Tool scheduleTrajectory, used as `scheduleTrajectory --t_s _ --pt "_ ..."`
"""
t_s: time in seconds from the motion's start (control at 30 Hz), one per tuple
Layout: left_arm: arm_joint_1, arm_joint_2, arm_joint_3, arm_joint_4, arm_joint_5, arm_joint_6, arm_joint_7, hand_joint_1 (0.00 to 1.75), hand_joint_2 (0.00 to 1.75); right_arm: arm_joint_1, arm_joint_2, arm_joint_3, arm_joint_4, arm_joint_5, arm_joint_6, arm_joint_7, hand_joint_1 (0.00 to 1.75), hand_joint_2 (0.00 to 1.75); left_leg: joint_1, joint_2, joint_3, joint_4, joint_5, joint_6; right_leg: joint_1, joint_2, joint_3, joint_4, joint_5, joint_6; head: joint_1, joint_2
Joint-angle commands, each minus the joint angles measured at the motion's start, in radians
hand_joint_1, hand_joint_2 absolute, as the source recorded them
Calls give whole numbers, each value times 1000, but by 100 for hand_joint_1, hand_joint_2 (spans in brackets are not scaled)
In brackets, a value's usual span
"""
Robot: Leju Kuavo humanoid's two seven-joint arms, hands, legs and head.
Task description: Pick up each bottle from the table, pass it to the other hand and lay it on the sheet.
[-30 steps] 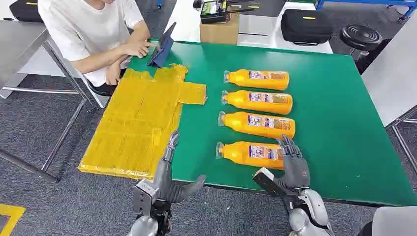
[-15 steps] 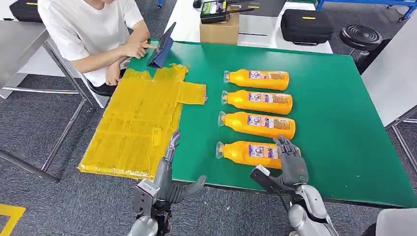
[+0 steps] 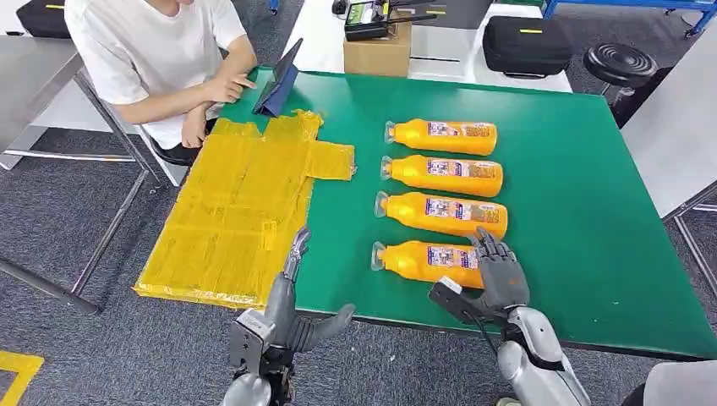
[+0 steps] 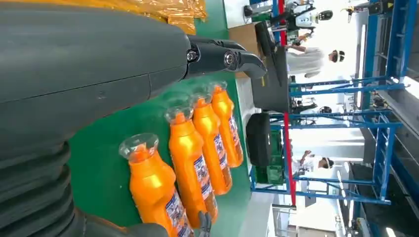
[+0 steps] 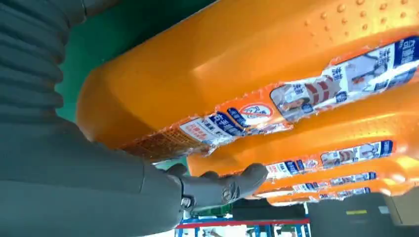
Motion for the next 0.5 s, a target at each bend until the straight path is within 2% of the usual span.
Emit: scheduleTrajectory --t_s 0.03,0.07,0.1,0.23,0.5 --pt "-21 28 -14 14 -5 -12 12 0 175 -65 17 46 174 -30 45 -17 0 175 1 3 6 -1 -2 -2 1 1 5 -1 -1 -3 0 0" --pt "-22 28 -15 13 -6 -14 13 0 175 -72 14 49 188 -42 66 -21 2 175 1 2 5 -1 -1 -1 1 1 4 -1 -1 -2 0 0" --pt "-21 29 -16 11 -7 -17 16 0 175 -77 11 54 197 -45 81 -21 175 175 1 2 4 -1 -1 -1 1 1 4 -1 0 -2 0 0" --pt "-22 27 -11 10 -4 -33 28 0 175 -102 -1 84 230 -66 151 -17 175 175 1 4 8 -1 -1 -2 1 1 7 -1 -1 -2 0 0" --pt "-24 25 -10 12 -4 -37 28 0 175 -101 2 86 235 -87 164 -21 175 175 1 5 13 -1 -1 -1 1 1 10 -2 1 -3 0 0"
